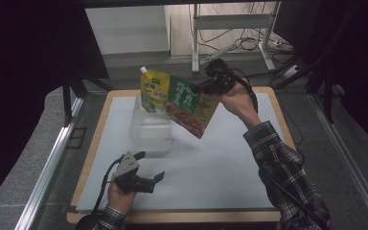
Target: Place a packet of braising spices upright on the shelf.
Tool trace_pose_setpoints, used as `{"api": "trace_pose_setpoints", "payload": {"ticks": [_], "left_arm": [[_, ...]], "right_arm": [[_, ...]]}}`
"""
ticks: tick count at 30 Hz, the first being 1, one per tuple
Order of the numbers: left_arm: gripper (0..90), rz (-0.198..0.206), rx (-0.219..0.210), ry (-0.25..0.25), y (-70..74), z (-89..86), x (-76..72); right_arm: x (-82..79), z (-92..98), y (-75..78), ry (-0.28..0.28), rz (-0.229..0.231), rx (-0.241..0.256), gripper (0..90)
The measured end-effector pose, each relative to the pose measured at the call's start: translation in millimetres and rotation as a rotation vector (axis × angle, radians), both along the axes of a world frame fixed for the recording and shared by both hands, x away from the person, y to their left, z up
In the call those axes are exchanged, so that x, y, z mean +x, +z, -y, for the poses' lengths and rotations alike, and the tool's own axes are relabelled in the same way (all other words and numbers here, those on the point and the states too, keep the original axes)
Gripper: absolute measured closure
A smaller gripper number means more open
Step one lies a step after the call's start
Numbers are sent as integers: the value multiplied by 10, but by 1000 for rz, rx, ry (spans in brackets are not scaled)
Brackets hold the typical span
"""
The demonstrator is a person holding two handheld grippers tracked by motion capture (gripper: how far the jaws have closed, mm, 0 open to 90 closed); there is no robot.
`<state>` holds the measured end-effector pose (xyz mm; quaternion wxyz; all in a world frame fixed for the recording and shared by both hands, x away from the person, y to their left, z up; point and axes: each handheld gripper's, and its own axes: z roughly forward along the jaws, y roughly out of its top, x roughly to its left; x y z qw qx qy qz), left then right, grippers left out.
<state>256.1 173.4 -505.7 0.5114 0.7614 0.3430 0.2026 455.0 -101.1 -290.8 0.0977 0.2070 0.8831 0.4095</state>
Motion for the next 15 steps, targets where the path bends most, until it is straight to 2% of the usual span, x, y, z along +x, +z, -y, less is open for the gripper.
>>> {"api": "trace_pose_setpoints", "payload": {"ticks": [15], "left_arm": [[0, 4, -8, 6, 10, -22, 1]], "right_arm": [[140, -325, 111, 35, 13, 9, 897]]}}
